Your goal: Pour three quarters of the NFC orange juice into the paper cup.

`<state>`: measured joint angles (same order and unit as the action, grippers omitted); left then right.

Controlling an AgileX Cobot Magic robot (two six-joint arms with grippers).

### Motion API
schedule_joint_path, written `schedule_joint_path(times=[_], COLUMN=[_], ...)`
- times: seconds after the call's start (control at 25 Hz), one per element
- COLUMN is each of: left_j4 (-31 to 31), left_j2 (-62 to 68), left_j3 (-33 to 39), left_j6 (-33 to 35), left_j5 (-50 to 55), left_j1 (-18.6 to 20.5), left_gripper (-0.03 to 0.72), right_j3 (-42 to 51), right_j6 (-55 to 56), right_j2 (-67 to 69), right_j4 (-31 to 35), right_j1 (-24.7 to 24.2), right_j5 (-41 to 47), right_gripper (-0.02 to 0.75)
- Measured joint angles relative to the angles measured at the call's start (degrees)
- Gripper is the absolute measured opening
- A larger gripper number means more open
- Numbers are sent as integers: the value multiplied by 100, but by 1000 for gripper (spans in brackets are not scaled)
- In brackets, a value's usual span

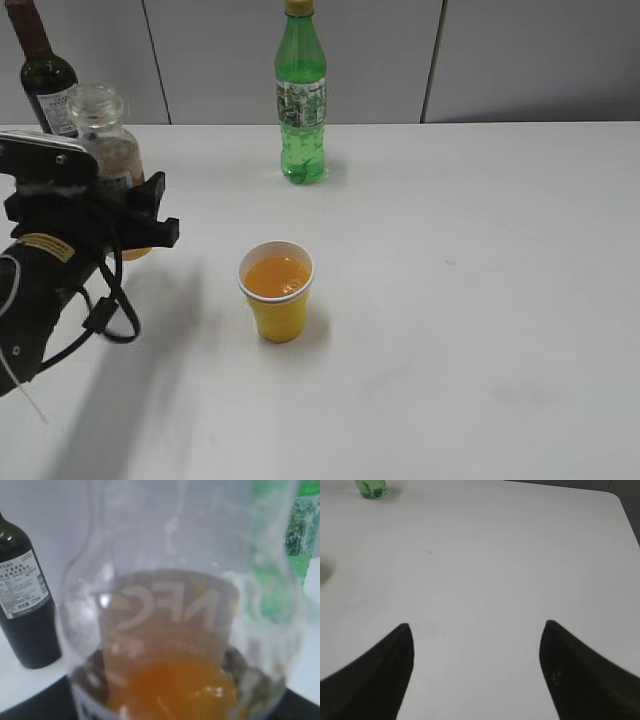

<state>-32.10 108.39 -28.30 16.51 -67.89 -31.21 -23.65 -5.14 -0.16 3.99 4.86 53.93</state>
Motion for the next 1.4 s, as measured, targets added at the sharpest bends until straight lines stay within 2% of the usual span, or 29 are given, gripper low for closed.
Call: schedule_joint_path(times=[0.12, 0.32, 0.56, 0.96, 1.4], left_j4=[585, 1046, 1956, 2446, 2483], left_j2=[0, 0, 114, 995, 1776], left_j3=[-30, -293, -823, -1735, -1933], left_j6=[-459, -789, -1291, -1355, -1366], left_j5=[60, 337, 391, 662, 527], left_j1=[410, 943, 1414, 1691, 1701], left_gripper=[461, 461, 461, 461, 461], right_j3=[0, 0, 0, 0, 0], right_j6=[0, -6, -6, -3, -3], right_j2=[0, 0, 0, 0, 0], right_j4=[0, 0, 0, 0, 0], right_j1=[0, 0, 0, 0, 0], right_j5=[0, 0, 0, 0, 0], right_gripper=[592, 592, 592, 592, 592])
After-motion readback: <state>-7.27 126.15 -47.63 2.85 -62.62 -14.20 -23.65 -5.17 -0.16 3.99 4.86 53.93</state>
